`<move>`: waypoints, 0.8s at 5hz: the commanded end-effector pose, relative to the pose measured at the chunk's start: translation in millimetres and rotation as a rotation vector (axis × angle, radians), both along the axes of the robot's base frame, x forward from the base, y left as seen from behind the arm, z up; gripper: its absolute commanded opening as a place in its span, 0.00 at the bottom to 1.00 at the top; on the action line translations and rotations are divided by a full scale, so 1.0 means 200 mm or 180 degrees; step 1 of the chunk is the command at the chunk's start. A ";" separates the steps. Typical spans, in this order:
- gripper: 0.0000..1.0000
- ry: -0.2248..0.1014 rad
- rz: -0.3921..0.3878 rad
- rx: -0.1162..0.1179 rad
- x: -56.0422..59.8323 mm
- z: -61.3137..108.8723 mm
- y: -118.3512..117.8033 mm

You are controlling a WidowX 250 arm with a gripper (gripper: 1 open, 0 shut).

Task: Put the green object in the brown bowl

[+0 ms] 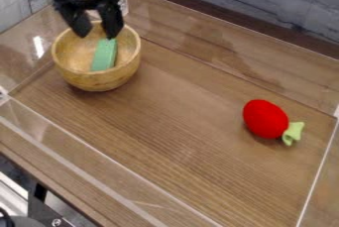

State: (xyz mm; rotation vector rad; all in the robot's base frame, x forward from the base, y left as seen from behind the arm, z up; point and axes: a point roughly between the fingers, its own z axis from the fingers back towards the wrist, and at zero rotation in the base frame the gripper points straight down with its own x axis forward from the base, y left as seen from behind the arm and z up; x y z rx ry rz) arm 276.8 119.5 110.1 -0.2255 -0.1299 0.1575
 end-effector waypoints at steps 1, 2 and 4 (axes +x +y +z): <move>1.00 -0.0193 0.0124 0.0134 -0.01 0.05 0.03; 1.00 -0.0170 0.0292 0.0128 -0.03 0.01 0.05; 1.00 -0.0140 0.0498 0.0171 -0.01 -0.05 0.21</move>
